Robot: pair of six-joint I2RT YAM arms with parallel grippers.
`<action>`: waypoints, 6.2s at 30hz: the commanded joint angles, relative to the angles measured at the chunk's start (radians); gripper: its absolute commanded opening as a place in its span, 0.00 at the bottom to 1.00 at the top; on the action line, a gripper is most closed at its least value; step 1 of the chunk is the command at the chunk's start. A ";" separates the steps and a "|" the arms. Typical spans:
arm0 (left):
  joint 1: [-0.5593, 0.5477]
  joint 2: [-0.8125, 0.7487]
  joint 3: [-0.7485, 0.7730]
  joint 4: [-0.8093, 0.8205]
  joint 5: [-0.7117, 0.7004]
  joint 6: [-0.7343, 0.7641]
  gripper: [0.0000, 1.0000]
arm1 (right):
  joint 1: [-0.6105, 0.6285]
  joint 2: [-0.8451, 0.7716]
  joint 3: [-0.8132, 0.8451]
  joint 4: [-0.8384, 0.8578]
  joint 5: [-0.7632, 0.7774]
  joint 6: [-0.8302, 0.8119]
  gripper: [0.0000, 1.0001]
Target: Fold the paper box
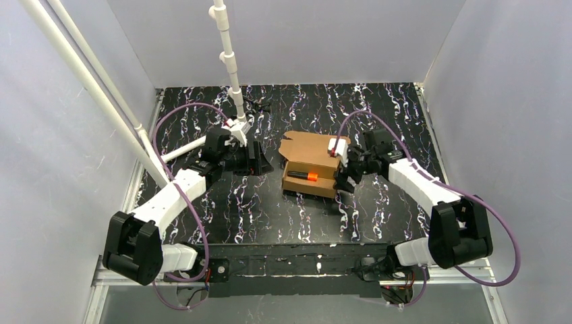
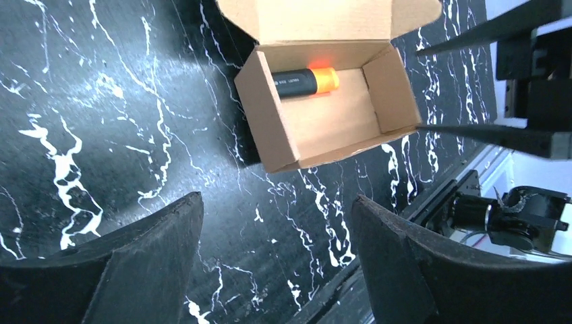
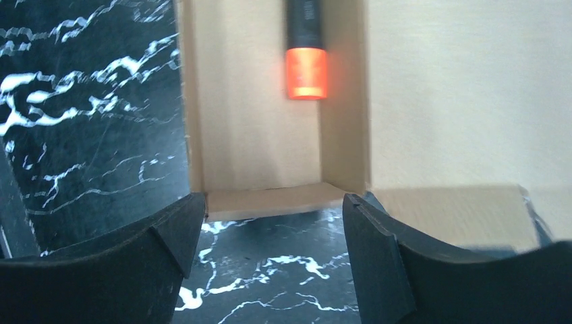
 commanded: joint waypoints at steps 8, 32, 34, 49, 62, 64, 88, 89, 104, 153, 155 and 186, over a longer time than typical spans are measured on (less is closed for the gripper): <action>-0.003 -0.043 -0.002 -0.021 0.014 -0.044 0.77 | 0.214 -0.038 -0.036 -0.049 0.156 -0.096 0.83; 0.178 0.326 0.352 -0.407 -0.555 0.384 0.70 | 0.130 -0.072 0.075 -0.104 -0.021 0.032 0.89; 0.193 0.379 0.389 -0.433 -0.576 0.400 0.68 | 0.130 -0.071 0.075 -0.102 -0.021 0.033 0.89; 0.364 0.625 0.518 -0.523 -0.342 0.433 0.46 | 0.123 -0.053 0.072 -0.101 -0.012 0.032 0.89; 0.375 0.637 0.507 -0.532 -0.248 0.413 0.00 | 0.106 -0.053 0.072 -0.105 -0.022 0.028 0.89; 0.370 0.556 0.482 -0.526 -0.197 0.372 0.00 | 0.102 -0.054 0.075 -0.105 -0.024 0.028 0.89; -0.399 0.203 0.313 -0.156 -0.077 0.674 0.00 | -0.089 -0.071 0.078 -0.129 -0.071 0.006 0.91; -0.421 0.239 0.346 -0.177 -0.100 0.702 0.00 | -0.093 -0.073 0.077 -0.128 -0.070 0.003 0.91; -0.529 0.509 0.521 -0.256 -0.262 0.819 0.47 | -0.126 -0.077 0.079 -0.143 -0.085 -0.011 0.91; 0.013 0.611 0.328 0.297 0.246 -0.287 0.49 | -0.249 0.289 0.207 0.423 -0.047 1.000 0.80; -0.002 0.616 0.336 0.301 0.250 -0.285 0.41 | -0.248 0.300 0.217 0.419 -0.077 0.993 0.76; -0.152 0.035 -0.115 0.328 -0.334 -0.070 0.00 | -0.327 0.041 0.082 0.216 -0.394 0.470 0.98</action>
